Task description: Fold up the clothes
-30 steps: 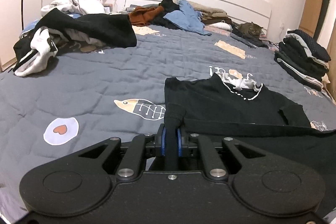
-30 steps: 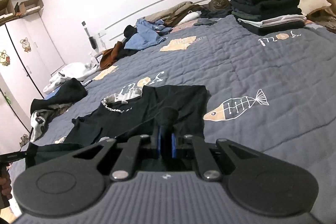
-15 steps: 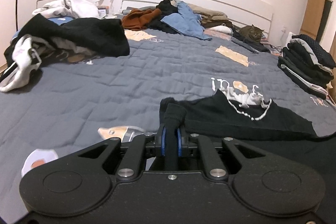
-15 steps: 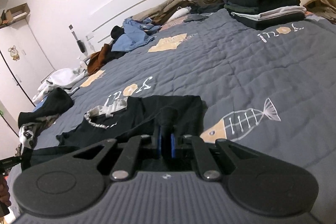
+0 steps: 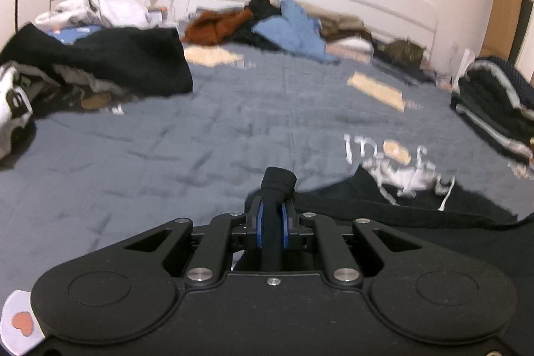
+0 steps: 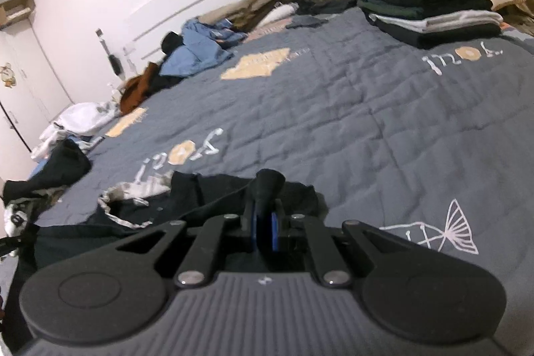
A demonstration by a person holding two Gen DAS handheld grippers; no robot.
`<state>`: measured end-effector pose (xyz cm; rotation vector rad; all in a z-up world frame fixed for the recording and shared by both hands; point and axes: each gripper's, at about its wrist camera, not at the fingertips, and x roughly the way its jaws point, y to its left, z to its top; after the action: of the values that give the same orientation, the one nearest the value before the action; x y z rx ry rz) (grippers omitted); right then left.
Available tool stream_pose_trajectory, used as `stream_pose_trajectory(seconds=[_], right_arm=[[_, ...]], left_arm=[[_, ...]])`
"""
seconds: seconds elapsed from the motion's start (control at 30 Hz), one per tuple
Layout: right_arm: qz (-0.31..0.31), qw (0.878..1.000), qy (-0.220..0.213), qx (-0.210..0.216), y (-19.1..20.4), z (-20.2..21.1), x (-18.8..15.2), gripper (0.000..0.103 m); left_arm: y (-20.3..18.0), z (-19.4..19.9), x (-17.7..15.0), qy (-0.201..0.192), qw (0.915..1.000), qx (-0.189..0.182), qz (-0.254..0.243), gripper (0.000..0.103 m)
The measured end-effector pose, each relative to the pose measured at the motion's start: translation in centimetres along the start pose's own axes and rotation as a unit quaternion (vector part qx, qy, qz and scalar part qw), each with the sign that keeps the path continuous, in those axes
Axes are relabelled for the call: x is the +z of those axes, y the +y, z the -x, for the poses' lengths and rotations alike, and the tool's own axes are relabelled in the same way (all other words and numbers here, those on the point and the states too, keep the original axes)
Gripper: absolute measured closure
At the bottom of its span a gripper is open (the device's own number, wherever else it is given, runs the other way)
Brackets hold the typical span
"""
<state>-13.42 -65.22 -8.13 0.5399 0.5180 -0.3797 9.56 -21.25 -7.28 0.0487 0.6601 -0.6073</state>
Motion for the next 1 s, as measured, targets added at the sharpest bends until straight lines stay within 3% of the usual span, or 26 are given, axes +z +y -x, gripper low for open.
stream_pose_trajectory(seconds=[0.13,0.33,0.43,0.57,1.0], right_arm=[[0.014,0.999,0.029,-0.024,-0.3,-1.9,-1.2,0.091],[0.016,0.999,0.027,-0.028,-0.2,-0.3,-1.0,0.084],[-0.011,1.000,0.017,-0.020,-0.3,2.1,-0.6,0.071],[-0.048,0.999,0.017,-0.003,-0.4,5.3,-1.3,0.065],[-0.148,0.988,0.034,0.040,0.0,14.3,-8.4,0.063]], left_arm=[[0.3,-1.3,-0.8,0.028,0.9996,0.008,0.002,0.090],[1.6,1.4,-0.6,0.012,0.9997,0.015,0.016,0.059],[2.3,3.6,-0.7,0.002,0.9988,0.011,0.047,0.057],[2.5,6.8,-1.9,0.002,0.9956,-0.018,0.092,0.057],[4.4,15.0,-8.8,0.019,0.9721,-0.071,0.223,0.052]])
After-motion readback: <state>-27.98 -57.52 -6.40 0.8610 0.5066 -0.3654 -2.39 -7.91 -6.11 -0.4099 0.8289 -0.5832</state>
